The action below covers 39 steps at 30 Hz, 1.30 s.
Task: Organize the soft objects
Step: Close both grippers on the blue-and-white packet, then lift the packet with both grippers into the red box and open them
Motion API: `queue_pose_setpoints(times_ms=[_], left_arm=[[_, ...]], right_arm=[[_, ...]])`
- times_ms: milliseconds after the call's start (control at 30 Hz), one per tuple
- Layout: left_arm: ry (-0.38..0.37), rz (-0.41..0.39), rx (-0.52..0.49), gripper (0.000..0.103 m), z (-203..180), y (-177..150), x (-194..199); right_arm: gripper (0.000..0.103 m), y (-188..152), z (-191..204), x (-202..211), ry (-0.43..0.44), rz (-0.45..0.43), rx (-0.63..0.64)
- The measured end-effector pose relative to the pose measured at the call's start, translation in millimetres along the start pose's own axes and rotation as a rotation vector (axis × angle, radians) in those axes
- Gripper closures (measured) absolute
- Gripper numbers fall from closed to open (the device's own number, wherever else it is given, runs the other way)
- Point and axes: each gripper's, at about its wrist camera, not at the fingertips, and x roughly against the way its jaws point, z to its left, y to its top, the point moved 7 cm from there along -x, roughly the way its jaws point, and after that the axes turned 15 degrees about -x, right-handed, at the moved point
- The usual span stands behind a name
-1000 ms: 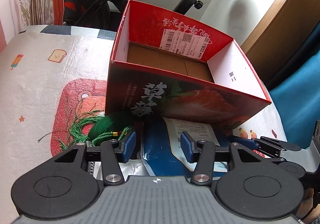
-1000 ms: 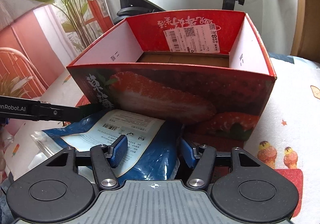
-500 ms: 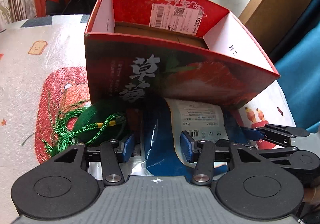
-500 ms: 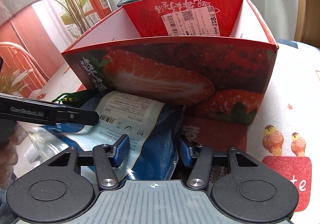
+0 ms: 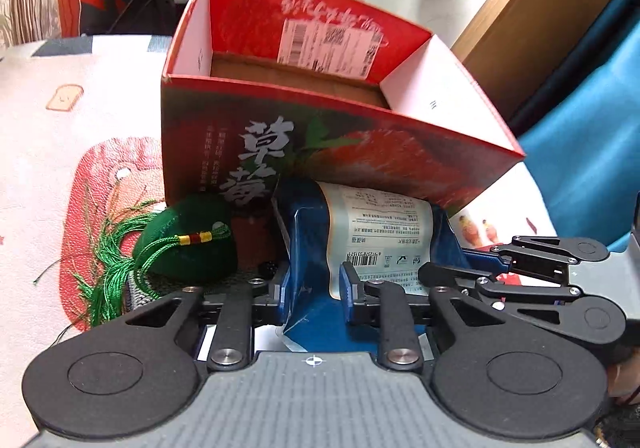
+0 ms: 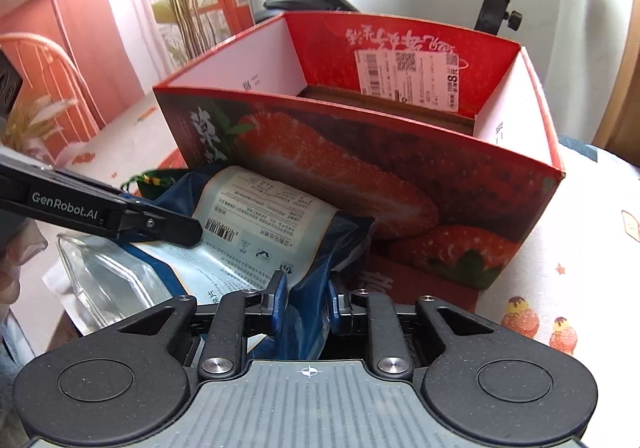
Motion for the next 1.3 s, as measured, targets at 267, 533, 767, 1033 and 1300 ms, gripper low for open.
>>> queue_pose_setpoints(times_ms=[267,533,767,1033,1300], left_arm=[[-0.002,-0.118,-0.065,0.078,-13,16,49],[0.002,-0.217,-0.163,0.077,-13,85,88],[0.012,-0.192,-0.140,0.074,-1,143,39],[0.062,-0.045,-0.128,0.074,14,168,-36],[0.115,0.016,-0.150,0.073,26,176,-68]], right_arm=[[0.085,16,17,45,0.017,-0.118,0.058],[0.085,88,33,82,0.030,-0.232,0.172],[0.086,154,10,47,-0.071,-0.269,0.248],[0.087,185,-19,-28,-0.173,-0.203,0.258],[0.087,175,-37,-68,-0.230,-0.109,0.238]])
